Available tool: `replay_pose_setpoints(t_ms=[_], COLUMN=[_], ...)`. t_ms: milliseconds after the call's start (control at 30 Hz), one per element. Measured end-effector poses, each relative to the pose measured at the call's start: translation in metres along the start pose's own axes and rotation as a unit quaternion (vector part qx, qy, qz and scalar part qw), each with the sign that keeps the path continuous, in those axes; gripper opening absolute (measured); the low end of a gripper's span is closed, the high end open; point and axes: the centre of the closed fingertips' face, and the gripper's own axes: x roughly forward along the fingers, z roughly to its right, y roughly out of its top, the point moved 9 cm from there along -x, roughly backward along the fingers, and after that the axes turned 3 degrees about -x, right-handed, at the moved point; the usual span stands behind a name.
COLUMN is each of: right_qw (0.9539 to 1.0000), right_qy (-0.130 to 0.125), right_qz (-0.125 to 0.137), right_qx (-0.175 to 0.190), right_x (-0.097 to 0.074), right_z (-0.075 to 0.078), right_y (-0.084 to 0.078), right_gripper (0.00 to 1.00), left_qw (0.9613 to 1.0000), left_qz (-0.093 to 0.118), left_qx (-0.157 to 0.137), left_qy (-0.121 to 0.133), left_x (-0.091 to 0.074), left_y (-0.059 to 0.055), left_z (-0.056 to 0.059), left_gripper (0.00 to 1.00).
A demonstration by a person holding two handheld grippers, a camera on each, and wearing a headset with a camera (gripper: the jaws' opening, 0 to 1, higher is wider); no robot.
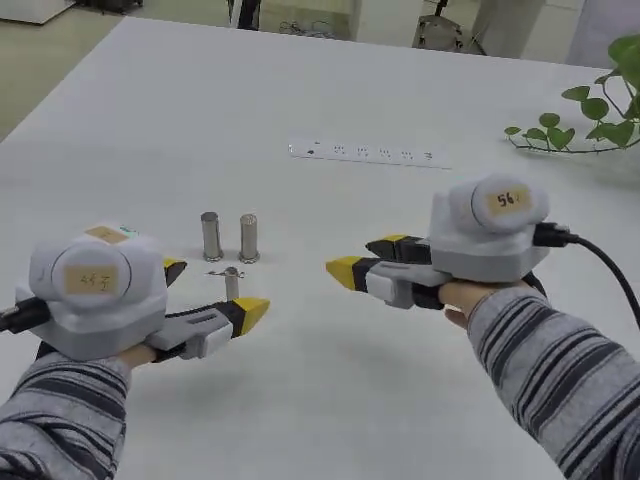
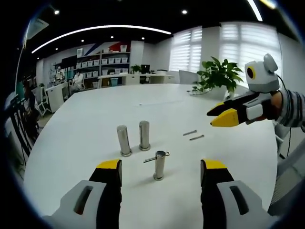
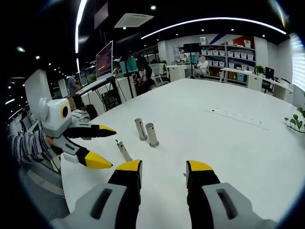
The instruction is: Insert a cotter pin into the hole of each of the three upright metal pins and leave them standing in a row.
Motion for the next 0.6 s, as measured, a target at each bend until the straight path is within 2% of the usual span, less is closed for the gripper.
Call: replay_pose_setpoints(t_ms=[100,133,200,300,400,467,600], right_qw=[0.9999,0.9998,0.9996,0.9994,0.9991,0.9989,0.9986], right_qy=[0.014,0.018,0.027,0.034,0.041,0.044,0.050], right_qz=[0.006,0.009,0.011,0.012,0.009,0.012,0.016], right_qx=[0.004,0.005,0.005,0.001,0.004,0.001,-0.008], right_x=[0.011,0.014,0.022,0.037,0.053,0.063,0.083], right_z=[-0.003,-0.004,-0.008,-0.013,-0.019,-0.024,-0.032], right_y=[0.008,0.011,0.016,0.022,0.025,0.027,0.029], right_gripper=[0.34,0.34,0.34,0.32,0.31,0.29,0.28], left_qw=[1.0000,0.9999,0.9998,0.9997,0.9995,0.9993,0.9992], left_qz=[0.002,0.011,0.016,0.011,0.016,0.020,0.014], left_qx=[0.003,0.001,-0.004,-0.016,-0.020,-0.019,-0.015], left_qy=[0.004,0.005,0.007,0.013,0.021,0.024,0.034], left_x=[-0.006,-0.009,-0.014,-0.020,-0.026,-0.027,-0.028], left_y=[0.004,0.005,0.007,0.005,0.005,0.004,0.000], left_z=[0.000,0.000,0.000,0.000,0.001,0.000,-0.003], left_gripper=[0.71,0.73,0.75,0.80,0.85,0.88,0.90])
